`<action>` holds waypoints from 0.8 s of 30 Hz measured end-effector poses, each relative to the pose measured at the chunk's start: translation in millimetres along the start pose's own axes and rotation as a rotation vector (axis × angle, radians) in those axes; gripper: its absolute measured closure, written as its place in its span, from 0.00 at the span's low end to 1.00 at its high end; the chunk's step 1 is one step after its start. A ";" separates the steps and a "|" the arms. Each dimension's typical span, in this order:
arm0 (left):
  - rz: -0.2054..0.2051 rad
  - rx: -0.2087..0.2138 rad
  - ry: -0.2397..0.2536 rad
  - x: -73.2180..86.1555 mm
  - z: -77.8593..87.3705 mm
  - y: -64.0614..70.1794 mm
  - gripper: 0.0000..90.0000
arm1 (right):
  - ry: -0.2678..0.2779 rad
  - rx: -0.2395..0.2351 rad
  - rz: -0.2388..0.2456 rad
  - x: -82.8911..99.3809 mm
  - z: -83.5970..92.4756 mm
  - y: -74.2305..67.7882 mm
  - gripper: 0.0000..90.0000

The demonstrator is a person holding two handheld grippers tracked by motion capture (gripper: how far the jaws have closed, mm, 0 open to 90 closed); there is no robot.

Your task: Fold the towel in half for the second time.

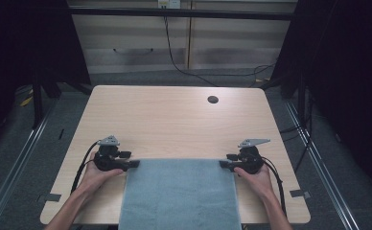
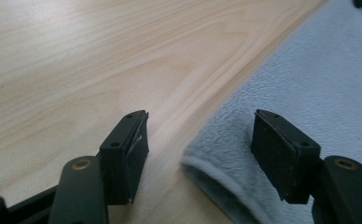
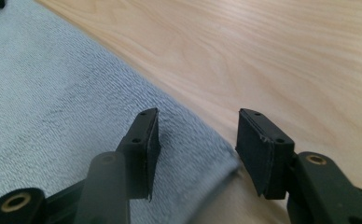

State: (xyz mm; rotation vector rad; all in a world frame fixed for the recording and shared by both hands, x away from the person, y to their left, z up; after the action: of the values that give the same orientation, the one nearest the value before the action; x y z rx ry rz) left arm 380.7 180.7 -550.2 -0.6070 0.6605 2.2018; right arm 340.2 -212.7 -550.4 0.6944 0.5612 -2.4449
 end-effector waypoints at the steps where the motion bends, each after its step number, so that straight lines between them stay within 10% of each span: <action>1: -0.013 0.006 -0.005 -0.6 -0.5 1.3 0.48 | 0.004 0.000 -0.003 1.9 0.1 1.3 0.55; 10: -0.061 0.020 -0.015 -0.1 -1.7 12.4 0.94 | 0.016 -0.027 0.009 5.5 2.7 -7.0 0.92; 24: -0.032 -0.024 0.159 -59.0 45.8 4.6 0.96 | 0.164 0.023 0.039 -56.4 45.7 -7.8 0.96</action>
State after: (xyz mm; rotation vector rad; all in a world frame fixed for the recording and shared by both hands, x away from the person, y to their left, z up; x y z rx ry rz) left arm 403.3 175.7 -479.0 -0.8061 0.7019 2.1494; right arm 360.3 -209.0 -480.3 0.9127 0.5779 -2.3756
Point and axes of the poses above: each handheld gripper's, and its own axes: z roughly backward along the jaws, x roughly out of its underside, y roughly to its right, the point moved 7 cm from there along -z, roughly forward along the jaws, and after that the axes turned 10 degrees about -y, right-handed, at the moved point
